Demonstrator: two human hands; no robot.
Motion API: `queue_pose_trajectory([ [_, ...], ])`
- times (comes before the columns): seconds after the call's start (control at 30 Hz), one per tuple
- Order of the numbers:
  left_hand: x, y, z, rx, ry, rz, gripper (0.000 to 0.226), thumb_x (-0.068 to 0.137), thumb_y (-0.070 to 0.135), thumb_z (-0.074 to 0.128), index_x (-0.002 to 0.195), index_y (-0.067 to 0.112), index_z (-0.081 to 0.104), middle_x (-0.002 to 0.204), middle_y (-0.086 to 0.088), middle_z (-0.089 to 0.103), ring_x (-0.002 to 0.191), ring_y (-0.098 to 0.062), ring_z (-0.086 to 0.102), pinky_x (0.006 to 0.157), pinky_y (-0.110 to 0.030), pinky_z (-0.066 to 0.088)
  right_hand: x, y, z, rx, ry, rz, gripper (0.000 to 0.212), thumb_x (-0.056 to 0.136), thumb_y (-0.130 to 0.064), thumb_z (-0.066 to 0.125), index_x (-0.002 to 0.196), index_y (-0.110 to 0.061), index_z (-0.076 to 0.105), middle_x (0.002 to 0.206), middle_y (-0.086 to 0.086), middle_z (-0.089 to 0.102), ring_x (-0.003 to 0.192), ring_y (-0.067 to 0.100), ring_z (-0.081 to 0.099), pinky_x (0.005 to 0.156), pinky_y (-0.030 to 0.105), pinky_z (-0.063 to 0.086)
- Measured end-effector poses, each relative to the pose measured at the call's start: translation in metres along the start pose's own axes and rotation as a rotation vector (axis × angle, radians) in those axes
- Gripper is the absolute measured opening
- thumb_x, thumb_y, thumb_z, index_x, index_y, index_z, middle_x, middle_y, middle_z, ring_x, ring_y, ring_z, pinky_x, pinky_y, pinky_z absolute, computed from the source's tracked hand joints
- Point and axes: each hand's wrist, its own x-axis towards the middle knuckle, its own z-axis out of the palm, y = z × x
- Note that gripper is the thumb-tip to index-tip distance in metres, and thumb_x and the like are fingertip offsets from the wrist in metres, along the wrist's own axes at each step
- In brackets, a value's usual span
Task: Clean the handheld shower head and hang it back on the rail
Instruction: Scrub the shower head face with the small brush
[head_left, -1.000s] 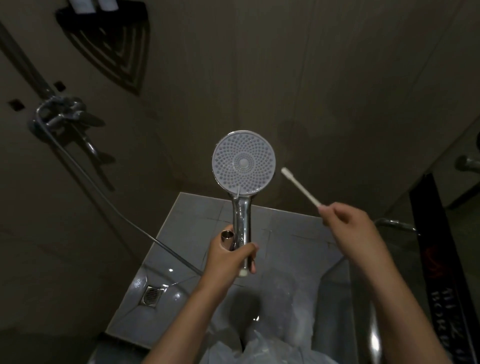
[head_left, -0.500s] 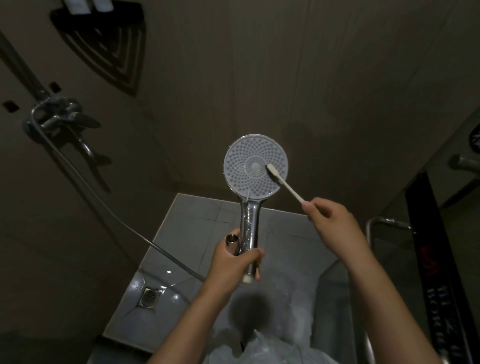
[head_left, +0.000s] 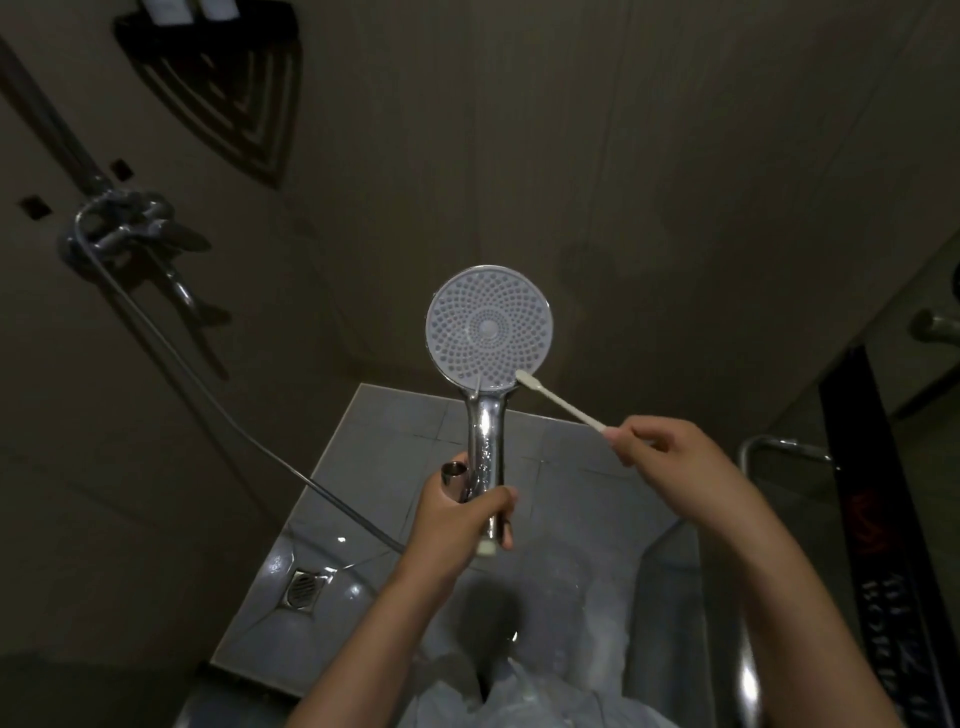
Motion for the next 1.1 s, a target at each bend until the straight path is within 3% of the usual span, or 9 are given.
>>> queue_pose_trajectory([
  [0.13, 0.001, 0.002, 0.001, 0.035, -0.028, -0.002, 0.016, 0.081, -0.001, 0.063, 0.087, 0.006, 0.049, 0.062, -0.014, 0.054, 0.041, -0.019, 0.053, 0.035, -0.016, 0.035, 0.002, -0.008, 0.0, 0.039, 0.17, -0.105, 0.037, 0.093, -0.03, 0.052, 0.06, -0.015, 0.049, 0.052, -0.004, 0.04, 0.053, 0.008, 0.037, 0.055, 0.029, 0.029],
  [0.27, -0.001, 0.001, 0.003, 0.038, -0.074, 0.0, 0.021, 0.08, -0.006, 0.062, 0.083, 0.007, 0.046, 0.055, -0.009, 0.053, 0.038, -0.019, 0.052, 0.036, -0.017, 0.036, 0.008, -0.008, 0.005, -0.044, 0.184, -0.107, 0.036, 0.092, -0.035, 0.051, 0.06, -0.019, 0.05, 0.054, -0.003, 0.043, 0.056, 0.012, 0.041, 0.056, 0.031, 0.032],
  [0.77, 0.0, -0.003, -0.002, 0.022, -0.005, -0.009, 0.016, 0.08, -0.003, 0.063, 0.08, 0.006, 0.05, 0.06, -0.01, 0.054, 0.043, -0.022, 0.053, 0.043, -0.023, 0.043, 0.0, -0.003, 0.025, -0.019, -0.081, -0.055, 0.032, 0.095, -0.029, 0.051, 0.064, -0.02, 0.051, 0.063, 0.001, 0.045, 0.056, 0.009, 0.038, 0.058, 0.028, 0.028],
  [0.9, -0.001, -0.002, -0.001, 0.032, -0.005, -0.013, 0.015, 0.081, -0.003, 0.063, 0.082, 0.004, 0.049, 0.06, -0.014, 0.053, 0.04, -0.02, 0.052, 0.038, -0.019, 0.039, -0.001, -0.003, 0.022, -0.015, -0.107, -0.061, 0.036, 0.094, -0.031, 0.05, 0.061, -0.019, 0.049, 0.048, -0.011, 0.042, 0.045, 0.002, 0.034, 0.052, 0.025, 0.028],
  [1.1, -0.002, 0.003, -0.001, 0.047, -0.057, -0.026, 0.016, 0.082, -0.001, 0.062, 0.09, 0.003, 0.049, 0.06, -0.012, 0.055, 0.039, -0.016, 0.053, 0.035, -0.014, 0.035, 0.004, -0.011, 0.014, 0.03, 0.121, -0.108, 0.038, 0.095, -0.029, 0.049, 0.059, -0.017, 0.046, 0.049, -0.005, 0.039, 0.046, 0.003, 0.035, 0.047, 0.022, 0.026],
])
